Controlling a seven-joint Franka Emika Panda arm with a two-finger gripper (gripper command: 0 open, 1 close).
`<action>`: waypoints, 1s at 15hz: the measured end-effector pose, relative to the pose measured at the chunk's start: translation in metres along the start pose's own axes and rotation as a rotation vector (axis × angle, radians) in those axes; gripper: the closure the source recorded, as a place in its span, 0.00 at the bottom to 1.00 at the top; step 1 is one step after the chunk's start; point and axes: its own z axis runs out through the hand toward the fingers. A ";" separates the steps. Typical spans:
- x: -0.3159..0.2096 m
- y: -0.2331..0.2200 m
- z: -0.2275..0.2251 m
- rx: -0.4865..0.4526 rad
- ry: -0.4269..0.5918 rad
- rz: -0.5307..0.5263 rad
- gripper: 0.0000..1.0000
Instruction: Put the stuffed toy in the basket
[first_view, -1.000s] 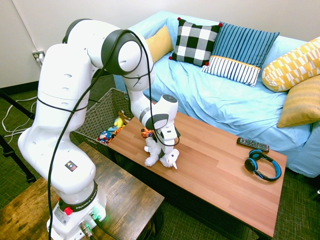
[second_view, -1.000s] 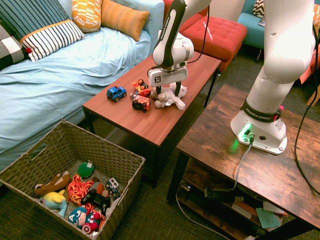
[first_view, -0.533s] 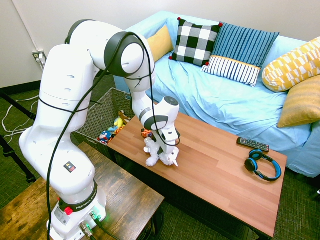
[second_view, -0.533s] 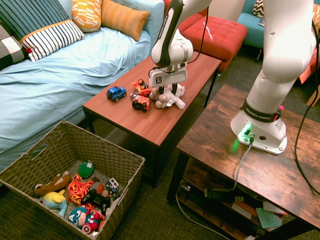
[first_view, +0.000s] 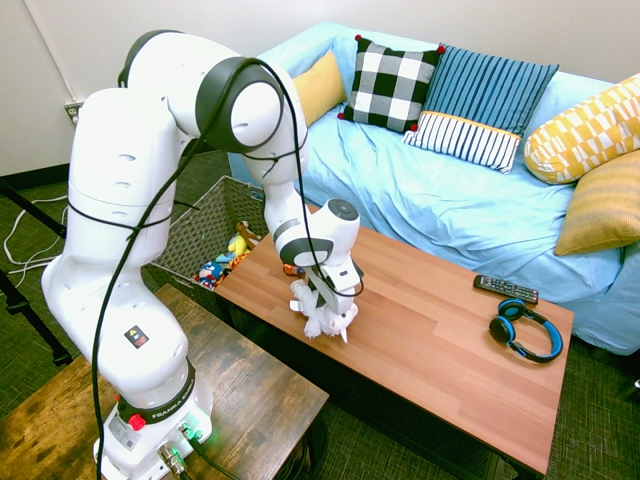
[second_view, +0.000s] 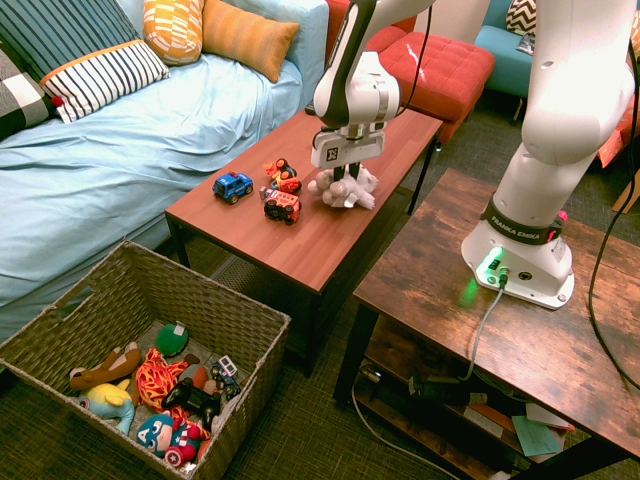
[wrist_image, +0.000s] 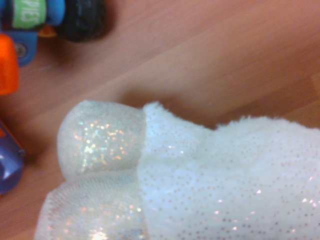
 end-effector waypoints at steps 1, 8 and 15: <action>-0.002 0.000 -0.015 0.015 0.021 -0.016 1.00; -0.055 -0.048 -0.145 0.060 0.193 -0.180 1.00; -0.235 -0.175 -0.170 0.078 0.294 -0.384 1.00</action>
